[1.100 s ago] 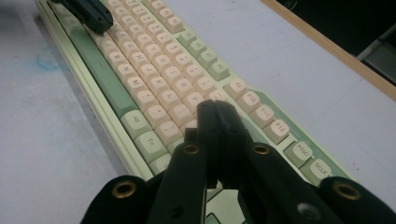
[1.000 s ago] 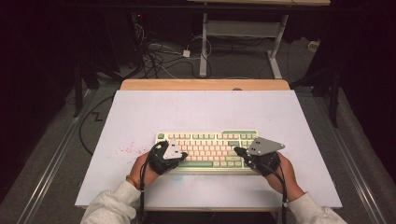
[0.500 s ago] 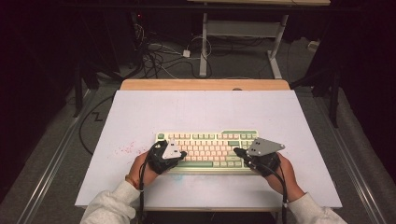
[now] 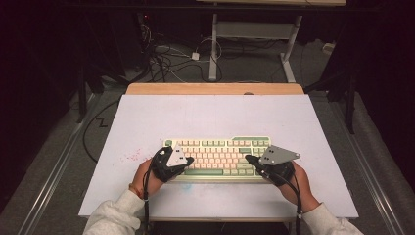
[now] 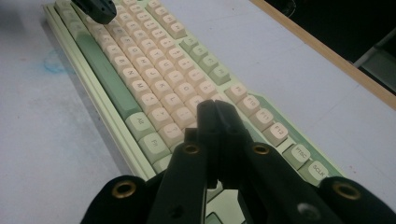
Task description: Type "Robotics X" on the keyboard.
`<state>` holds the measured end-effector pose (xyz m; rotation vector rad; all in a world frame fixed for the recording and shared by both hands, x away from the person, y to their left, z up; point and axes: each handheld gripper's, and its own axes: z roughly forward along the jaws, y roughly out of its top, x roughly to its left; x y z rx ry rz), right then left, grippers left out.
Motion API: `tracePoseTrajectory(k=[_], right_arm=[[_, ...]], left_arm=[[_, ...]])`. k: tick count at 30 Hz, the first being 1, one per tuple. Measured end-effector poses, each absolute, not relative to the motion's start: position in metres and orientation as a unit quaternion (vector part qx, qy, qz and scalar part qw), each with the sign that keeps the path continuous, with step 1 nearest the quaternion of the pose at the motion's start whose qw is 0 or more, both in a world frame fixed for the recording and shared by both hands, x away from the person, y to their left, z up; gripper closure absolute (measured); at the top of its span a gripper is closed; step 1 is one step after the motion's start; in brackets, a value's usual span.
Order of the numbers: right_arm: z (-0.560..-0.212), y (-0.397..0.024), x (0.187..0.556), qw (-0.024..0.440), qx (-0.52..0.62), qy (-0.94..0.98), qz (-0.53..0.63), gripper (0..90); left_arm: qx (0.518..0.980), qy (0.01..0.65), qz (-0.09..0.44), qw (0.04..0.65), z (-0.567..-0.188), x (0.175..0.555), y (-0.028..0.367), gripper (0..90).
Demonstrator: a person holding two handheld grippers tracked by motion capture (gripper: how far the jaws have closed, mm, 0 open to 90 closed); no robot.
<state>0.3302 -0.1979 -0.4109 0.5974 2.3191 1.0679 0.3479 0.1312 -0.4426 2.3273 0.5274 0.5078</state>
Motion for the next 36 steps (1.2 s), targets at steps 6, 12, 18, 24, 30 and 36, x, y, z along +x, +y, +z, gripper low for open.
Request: tracePoseTrajectory(k=[6,12,18,24,30,36], right_arm=[[-0.414,-0.203,0.326,0.26,0.214,0.854,0.396,90.0],[-0.414,-0.208,0.323,0.263,0.215,0.851,0.4,90.0],[-0.416,-0.214,0.32,0.269,0.22,0.848,0.401,90.0],[-0.417,-0.218,0.317,0.272,0.224,0.846,0.4,90.0],[-0.42,-0.221,0.315,0.272,0.225,0.847,0.398,90.0],[-0.42,-0.223,0.315,0.272,0.225,0.847,0.398,90.0]], left_arm=[[0.895,0.205,0.198,0.344,-0.441,0.347,0.134,87.3],[0.893,0.208,0.199,0.346,-0.44,0.347,0.137,87.3],[0.89,0.215,0.203,0.348,-0.439,0.347,0.144,87.3],[0.886,0.222,0.206,0.351,-0.436,0.347,0.149,87.3],[0.882,0.228,0.208,0.355,-0.434,0.35,0.154,87.2],[0.882,0.233,0.206,0.354,-0.434,0.355,0.155,87.2]])
